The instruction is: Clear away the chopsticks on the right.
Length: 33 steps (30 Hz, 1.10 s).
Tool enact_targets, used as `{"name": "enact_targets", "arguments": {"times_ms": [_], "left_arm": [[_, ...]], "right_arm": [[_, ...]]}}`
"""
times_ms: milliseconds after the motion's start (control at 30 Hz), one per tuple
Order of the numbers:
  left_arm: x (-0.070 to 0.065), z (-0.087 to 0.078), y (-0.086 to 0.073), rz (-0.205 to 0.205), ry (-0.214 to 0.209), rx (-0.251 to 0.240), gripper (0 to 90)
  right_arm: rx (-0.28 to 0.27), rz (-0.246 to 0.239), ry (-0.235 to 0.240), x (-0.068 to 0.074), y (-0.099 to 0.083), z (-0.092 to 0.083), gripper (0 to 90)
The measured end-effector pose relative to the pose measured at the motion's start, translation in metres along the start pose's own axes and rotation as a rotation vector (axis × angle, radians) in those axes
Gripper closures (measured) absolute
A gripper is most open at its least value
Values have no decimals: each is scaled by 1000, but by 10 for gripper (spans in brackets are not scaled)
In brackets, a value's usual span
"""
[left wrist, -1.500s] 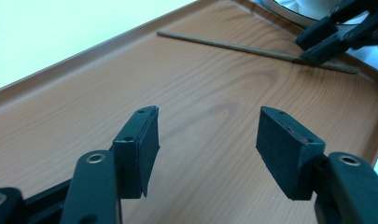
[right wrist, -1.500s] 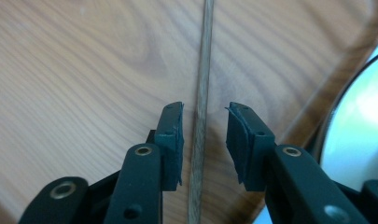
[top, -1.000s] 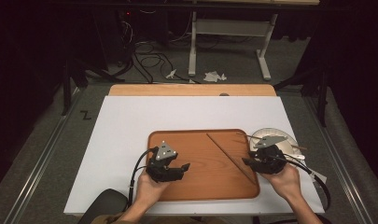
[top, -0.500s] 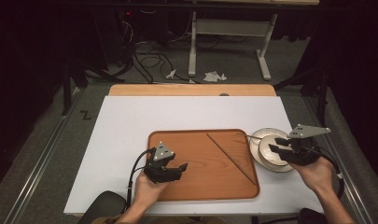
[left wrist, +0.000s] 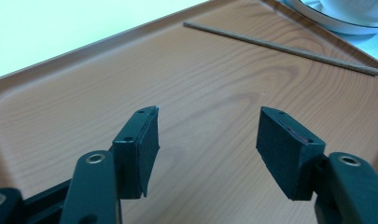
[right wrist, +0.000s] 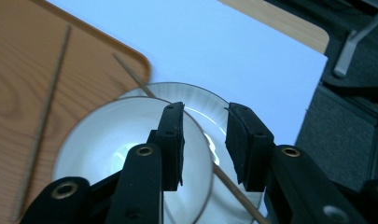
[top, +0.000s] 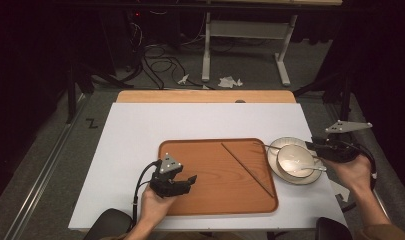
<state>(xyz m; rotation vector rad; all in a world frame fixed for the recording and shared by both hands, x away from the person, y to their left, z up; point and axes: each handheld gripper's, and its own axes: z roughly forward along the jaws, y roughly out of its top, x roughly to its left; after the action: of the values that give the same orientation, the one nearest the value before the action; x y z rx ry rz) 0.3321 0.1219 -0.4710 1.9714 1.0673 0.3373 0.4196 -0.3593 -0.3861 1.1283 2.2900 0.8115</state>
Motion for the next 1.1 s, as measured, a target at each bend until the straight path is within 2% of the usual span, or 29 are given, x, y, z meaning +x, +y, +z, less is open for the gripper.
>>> {"name": "enact_targets", "arguments": {"times_ms": [167,300,400,533,567,667,867,1100], "left_arm": [[2,-5,-3,-19,18,-5,390],[4,-8,-6,-34,33,-7,390],[5,-10,-8,-42,40,-7,389],[5,-10,-8,-43,45,-5,390],[5,-10,-9,-42,45,-5,390],[5,-10,-9,-42,45,-4,389],[5,-10,-8,-42,43,-5,389],[5,-10,-8,-42,43,-5,389]], "right_arm": [[33,23,1,-14,-5,11,684],[101,20,-7,-25,-13,26,686],[131,26,5,-30,-18,32,687],[157,25,22,-32,-22,37,687],[183,10,12,-32,-24,39,687],[211,-1,9,-31,-25,42,687],[242,15,22,-35,-28,46,685],[290,7,35,-38,-30,53,684]]}}
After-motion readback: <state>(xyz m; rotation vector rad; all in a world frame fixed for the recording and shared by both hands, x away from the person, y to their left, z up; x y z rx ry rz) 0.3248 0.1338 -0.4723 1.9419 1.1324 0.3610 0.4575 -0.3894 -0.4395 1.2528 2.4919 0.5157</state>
